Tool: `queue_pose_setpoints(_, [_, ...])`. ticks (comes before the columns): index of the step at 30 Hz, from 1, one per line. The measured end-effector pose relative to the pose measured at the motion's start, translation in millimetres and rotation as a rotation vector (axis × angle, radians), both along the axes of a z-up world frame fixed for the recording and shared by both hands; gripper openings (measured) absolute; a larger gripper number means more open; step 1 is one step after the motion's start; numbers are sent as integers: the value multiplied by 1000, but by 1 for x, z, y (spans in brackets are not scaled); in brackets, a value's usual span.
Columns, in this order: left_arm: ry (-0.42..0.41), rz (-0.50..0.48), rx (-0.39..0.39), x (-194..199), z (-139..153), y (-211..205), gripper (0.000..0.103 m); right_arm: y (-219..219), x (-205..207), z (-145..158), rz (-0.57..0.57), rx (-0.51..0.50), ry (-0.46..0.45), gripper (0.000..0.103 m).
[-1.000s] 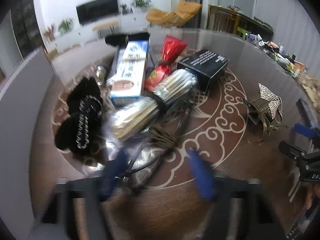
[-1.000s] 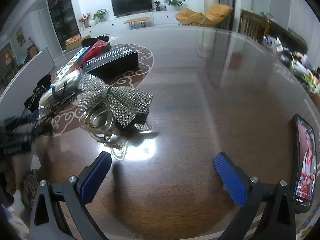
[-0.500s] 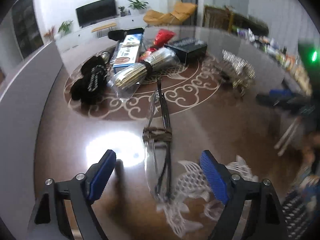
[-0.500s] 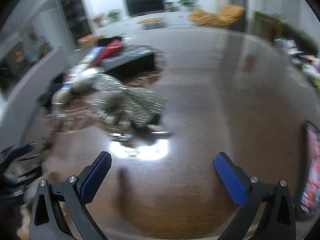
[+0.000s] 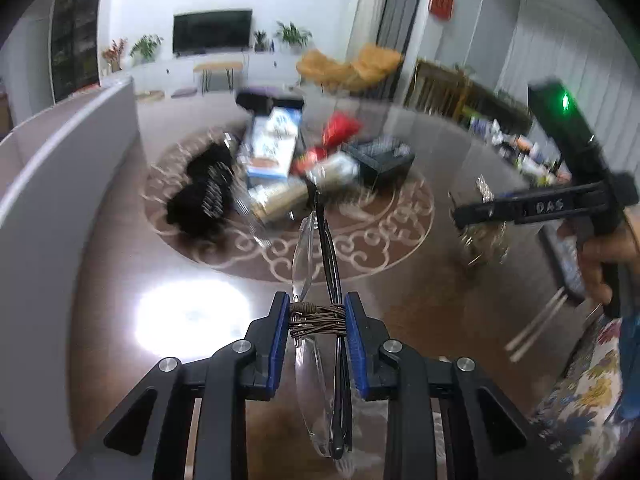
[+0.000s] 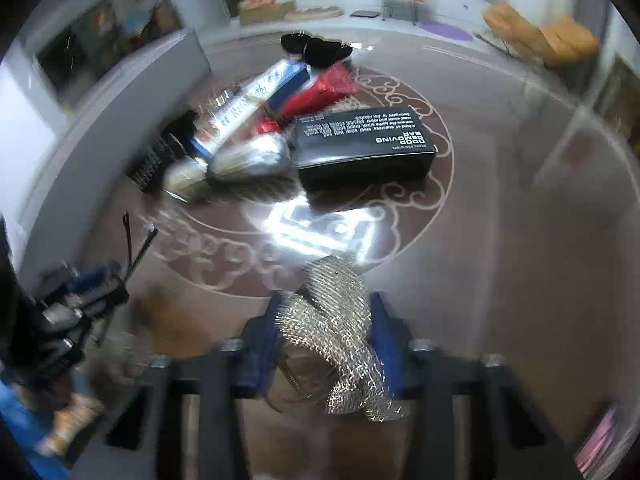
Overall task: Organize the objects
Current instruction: 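Carry the eyeglasses and bow in both tools over the white box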
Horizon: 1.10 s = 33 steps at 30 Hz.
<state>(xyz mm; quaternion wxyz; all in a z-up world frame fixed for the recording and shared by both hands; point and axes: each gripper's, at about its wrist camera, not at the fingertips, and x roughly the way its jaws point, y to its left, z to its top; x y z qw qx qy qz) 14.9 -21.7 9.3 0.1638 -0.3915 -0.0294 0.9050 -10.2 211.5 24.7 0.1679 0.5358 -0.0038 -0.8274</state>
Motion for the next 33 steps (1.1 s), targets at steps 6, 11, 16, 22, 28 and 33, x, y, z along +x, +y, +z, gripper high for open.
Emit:
queue_pose_setpoints(6, [82, 55, 111, 25, 43, -36, 27, -26, 16, 31, -19, -78, 34, 34])
queue_pose_setpoints(11, [159, 112, 123, 47, 86, -85, 27, -83, 19, 84, 69, -167, 102, 34])
queue_pose_setpoints(16, [206, 243, 45, 56, 119, -164, 28, -178, 17, 145, 207, -345, 158, 34])
queue_pose_setpoints(22, [170, 428, -47, 55, 116, -250, 27, -277, 16, 169, 379, -400, 186, 36])
queue_pose_setpoints(28, [198, 430, -22, 81, 117, -263, 28, -240, 29, 130, 449, -195, 234, 101])
queue_pose_setpoints(33, [220, 417, 40, 93, 116, -257, 28, -241, 46, 44, 457, -48, 74, 101])
